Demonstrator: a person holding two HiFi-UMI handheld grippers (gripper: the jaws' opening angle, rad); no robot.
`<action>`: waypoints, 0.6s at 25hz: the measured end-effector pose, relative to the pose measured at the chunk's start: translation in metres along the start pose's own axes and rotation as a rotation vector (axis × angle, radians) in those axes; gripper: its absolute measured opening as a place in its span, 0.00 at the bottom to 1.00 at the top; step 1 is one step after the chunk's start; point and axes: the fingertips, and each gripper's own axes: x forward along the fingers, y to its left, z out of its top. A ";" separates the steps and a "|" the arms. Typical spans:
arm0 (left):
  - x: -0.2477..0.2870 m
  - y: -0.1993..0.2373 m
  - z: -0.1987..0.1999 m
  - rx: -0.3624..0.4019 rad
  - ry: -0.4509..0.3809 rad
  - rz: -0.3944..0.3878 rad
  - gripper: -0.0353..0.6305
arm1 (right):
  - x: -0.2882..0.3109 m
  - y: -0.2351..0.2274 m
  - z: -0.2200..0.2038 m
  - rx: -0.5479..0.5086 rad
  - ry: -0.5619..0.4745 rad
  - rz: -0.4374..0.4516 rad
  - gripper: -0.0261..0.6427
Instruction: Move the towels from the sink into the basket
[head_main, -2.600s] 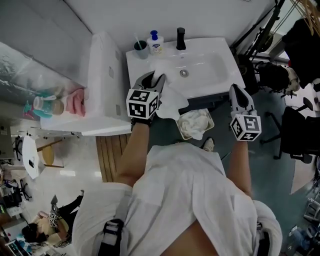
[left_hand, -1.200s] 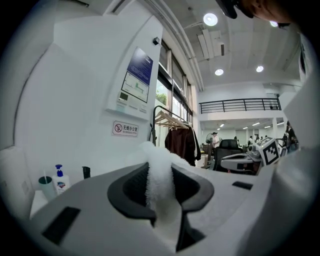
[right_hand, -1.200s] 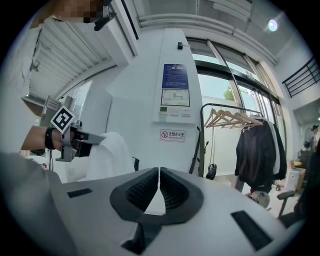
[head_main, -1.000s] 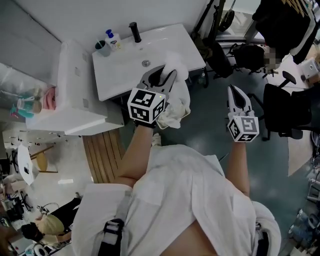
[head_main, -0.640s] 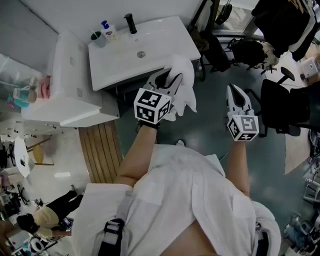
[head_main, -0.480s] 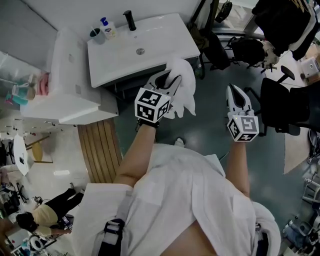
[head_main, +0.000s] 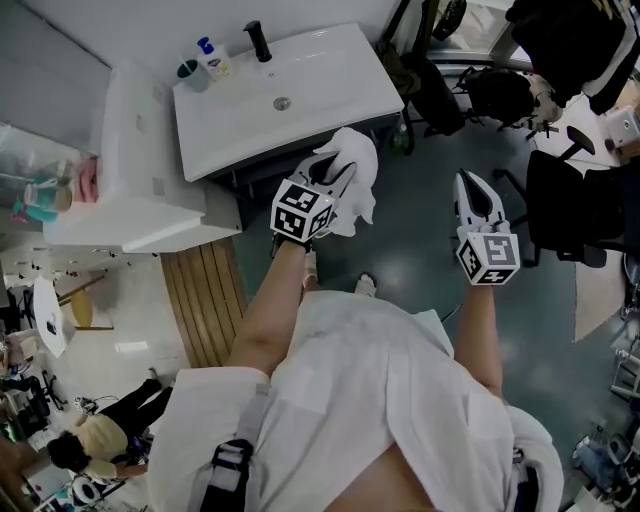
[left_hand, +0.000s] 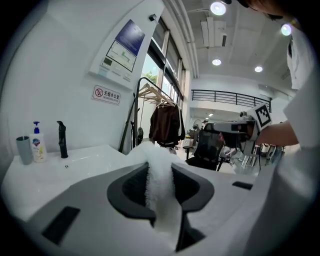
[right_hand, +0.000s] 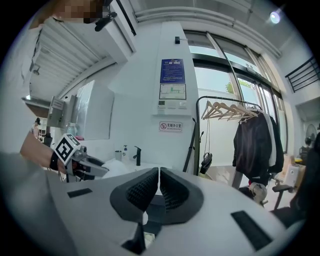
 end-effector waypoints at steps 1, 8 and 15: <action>0.002 0.004 -0.005 0.004 0.008 -0.013 0.21 | 0.003 0.001 0.000 0.001 0.003 -0.003 0.08; 0.017 0.027 -0.028 0.022 0.062 -0.105 0.21 | 0.029 0.006 -0.001 0.021 0.028 -0.048 0.08; 0.026 0.051 -0.047 0.027 0.119 -0.181 0.22 | 0.051 0.015 -0.002 0.047 0.046 -0.110 0.08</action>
